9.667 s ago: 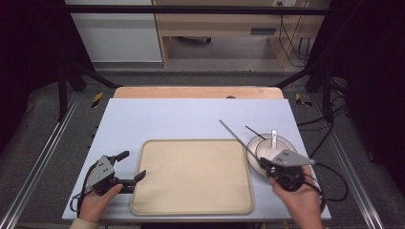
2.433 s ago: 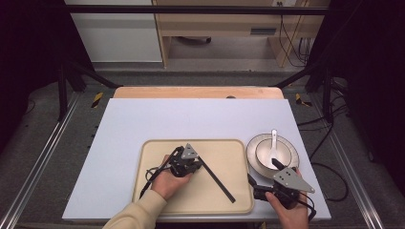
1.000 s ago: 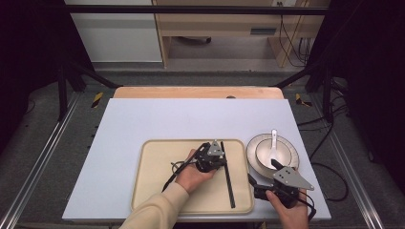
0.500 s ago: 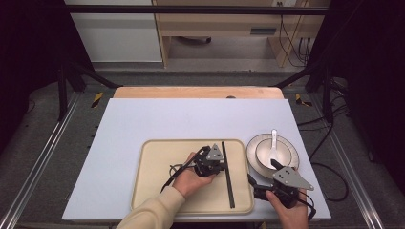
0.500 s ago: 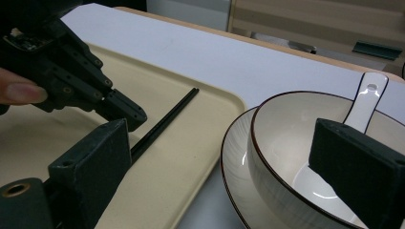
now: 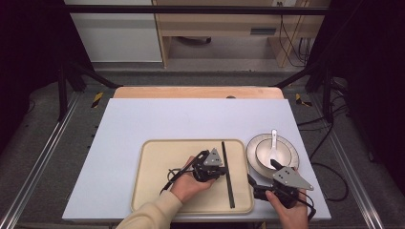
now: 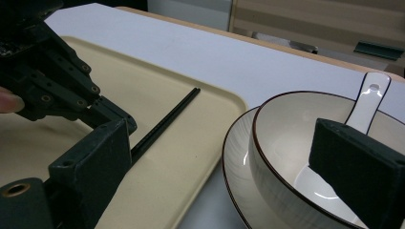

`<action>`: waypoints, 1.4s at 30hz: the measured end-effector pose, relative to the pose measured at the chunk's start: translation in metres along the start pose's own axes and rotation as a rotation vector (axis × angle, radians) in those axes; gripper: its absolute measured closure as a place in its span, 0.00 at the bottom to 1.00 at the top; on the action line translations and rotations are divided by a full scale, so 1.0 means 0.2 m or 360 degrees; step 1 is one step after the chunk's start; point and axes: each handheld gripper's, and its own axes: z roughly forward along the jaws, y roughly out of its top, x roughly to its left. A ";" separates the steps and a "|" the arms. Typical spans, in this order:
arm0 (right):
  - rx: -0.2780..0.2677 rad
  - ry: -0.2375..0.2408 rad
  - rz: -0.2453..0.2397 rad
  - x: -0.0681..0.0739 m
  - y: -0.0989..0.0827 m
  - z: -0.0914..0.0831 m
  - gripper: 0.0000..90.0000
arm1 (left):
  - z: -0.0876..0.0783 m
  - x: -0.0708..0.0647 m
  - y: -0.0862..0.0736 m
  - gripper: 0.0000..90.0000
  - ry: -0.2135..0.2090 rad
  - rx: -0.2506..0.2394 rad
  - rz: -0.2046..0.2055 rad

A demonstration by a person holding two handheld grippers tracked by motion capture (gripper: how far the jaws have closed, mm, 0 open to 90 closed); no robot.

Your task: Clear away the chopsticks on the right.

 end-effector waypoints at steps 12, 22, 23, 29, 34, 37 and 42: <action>0.0006 0.0000 -0.0006 0.01 0.00 0.00 0.08 | -0.10 0.02 -0.03 0.68 0.0055 -0.0132 -0.0036; 0.0005 0.0003 -0.0013 0.01 0.00 0.00 0.08 | -0.15 0.03 -0.03 0.45 0.0106 -0.0222 -0.0026; 0.0005 0.0002 -0.0014 0.01 0.00 0.00 0.08 | -0.16 0.03 -0.02 0.43 0.0111 -0.0238 -0.0025; 0.0003 0.0002 -0.0017 0.01 0.00 0.00 0.08 | -0.17 0.02 -0.02 0.25 0.0159 -0.0288 0.0006; 0.0009 0.0002 -0.0036 0.01 0.00 0.00 0.08 | -0.19 0.01 -0.02 0.08 0.0177 -0.0314 0.0026; 0.0007 0.0000 -0.0037 0.01 0.00 0.00 0.08 | -0.21 0.01 -0.02 0.08 0.0173 -0.0323 0.0027; -0.0002 0.0008 -0.0013 0.01 0.00 0.00 0.07 | -0.25 0.02 -0.03 0.07 0.0164 -0.0358 0.0022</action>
